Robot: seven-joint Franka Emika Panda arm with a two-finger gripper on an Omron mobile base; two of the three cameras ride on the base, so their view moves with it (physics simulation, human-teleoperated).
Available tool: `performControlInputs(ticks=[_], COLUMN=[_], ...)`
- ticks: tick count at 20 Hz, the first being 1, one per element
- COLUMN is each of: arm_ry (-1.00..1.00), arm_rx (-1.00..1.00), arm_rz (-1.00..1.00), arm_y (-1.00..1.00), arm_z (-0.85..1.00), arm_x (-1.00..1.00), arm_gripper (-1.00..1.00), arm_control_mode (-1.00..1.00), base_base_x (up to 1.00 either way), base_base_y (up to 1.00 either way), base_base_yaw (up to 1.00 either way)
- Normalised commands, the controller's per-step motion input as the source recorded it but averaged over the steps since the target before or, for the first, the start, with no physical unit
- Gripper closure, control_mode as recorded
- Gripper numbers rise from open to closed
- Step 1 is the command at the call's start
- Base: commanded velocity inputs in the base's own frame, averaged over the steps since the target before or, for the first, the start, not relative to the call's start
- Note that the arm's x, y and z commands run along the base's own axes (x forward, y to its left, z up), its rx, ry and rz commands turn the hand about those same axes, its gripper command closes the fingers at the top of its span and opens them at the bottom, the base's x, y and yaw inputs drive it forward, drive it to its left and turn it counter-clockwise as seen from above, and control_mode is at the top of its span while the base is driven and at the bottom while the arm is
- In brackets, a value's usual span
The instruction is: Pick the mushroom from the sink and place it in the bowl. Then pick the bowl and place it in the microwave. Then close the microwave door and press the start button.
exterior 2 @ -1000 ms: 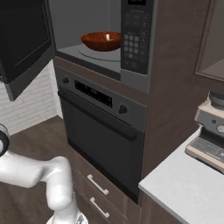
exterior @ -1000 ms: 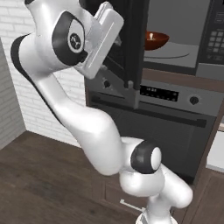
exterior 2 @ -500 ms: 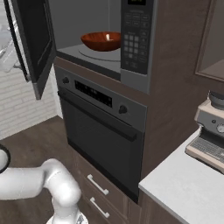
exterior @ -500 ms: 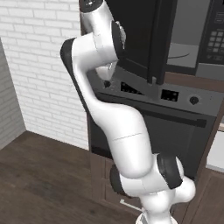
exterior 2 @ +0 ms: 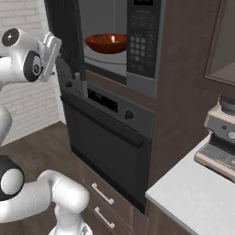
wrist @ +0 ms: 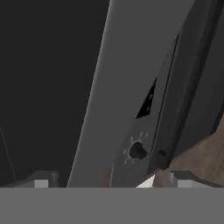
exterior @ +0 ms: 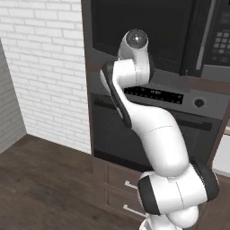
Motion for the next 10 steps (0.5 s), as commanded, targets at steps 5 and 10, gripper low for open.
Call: performControlInputs(ticks=[5, 10], arm_ry=[-0.27, -0.18], arm_rx=[0.02, 0.0], arm_rz=[0.29, 0.08], arm_y=[-0.63, -0.32], arm_z=[0.05, 0.15], arm_x=[0.74, 0.56], arm_gripper=[-1.0, -1.0], arm_control_mode=[-1.0, -1.0], base_base_x=[0.0, 0.0], base_base_y=[0.0, 0.0], base_base_yaw=[0.0, 0.0])
